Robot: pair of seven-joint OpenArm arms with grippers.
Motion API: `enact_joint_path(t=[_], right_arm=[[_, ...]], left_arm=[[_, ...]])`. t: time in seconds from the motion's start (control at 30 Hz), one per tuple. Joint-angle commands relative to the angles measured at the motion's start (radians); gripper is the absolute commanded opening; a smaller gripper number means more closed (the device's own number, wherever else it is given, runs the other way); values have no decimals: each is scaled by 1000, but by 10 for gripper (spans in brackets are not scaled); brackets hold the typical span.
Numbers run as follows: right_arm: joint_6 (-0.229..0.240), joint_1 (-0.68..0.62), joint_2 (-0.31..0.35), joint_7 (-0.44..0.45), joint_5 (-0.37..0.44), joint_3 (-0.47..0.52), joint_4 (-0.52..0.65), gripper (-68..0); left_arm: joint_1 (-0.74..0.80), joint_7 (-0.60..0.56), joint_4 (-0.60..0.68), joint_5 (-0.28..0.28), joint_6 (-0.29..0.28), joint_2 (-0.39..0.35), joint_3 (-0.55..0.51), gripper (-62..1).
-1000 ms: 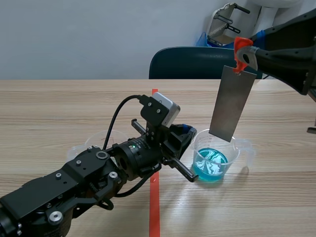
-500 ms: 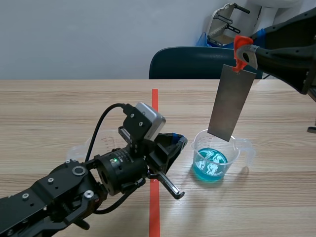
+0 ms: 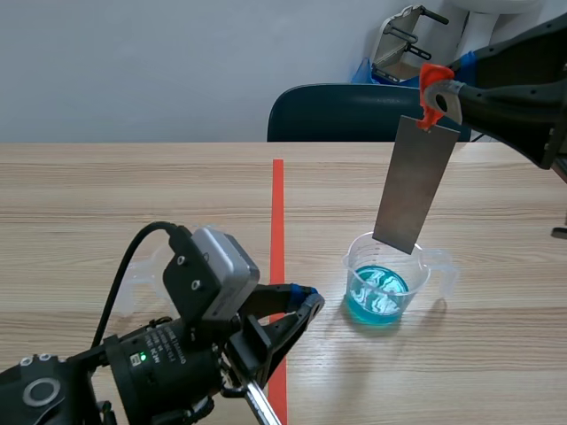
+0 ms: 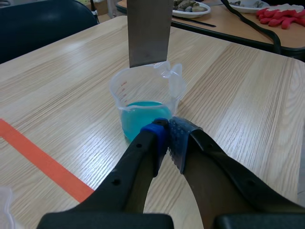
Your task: Do the redox reaction experiment
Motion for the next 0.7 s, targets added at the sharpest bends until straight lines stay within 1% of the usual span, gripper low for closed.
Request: enact_joint_path(t=[0.0, 0.1, 0.13, 0.17, 0.2, 0.27, 0.33, 0.4, 0.47, 0.53, 0.57, 0.67], right_arm=[[-7, 10, 16, 15, 11, 5, 5, -667], [-7, 10, 16, 16, 11, 5, 5, -667], [-7, 10, 16, 15, 11, 5, 5, -667], [-7, 10, 16, 15, 11, 5, 5, -667], [-7, 10, 16, 16, 11, 5, 5, -667], [-7, 10, 16, 16, 11, 5, 5, -667], [-7, 10, 16, 16, 11, 5, 5, -667], [-7, 10, 16, 16, 11, 5, 5, -667], [-7, 10, 16, 16, 11, 5, 5, -667], [-7, 10, 16, 16, 11, 5, 5, -667], [-7, 10, 16, 16, 11, 5, 5, -667], [-7, 10, 16, 15, 11, 5, 5, -667]], left_arm=[[21, -14, 32, -3, 12, -8, -4, -582], [50, -16, 60, -2, 25, -25, -4, -577], [55, -17, 63, -2, 35, -27, -3, -556], [56, -16, 63, -3, 37, -27, -3, -516], [58, -13, 63, -3, 37, -27, -4, -461], [58, -14, 63, -8, 39, -26, -3, -329], [58, -14, 63, -11, 40, -26, -3, -213], [58, -14, 63, -11, 43, -26, -4, -122], [58, -14, 63, -15, 43, -26, -4, -54], [58, -13, 63, -27, 56, -26, -4, 0], [58, -13, 63, -33, 63, -26, -3, 14], [68, -18, 63, -60, 74, -26, -3, 14]])
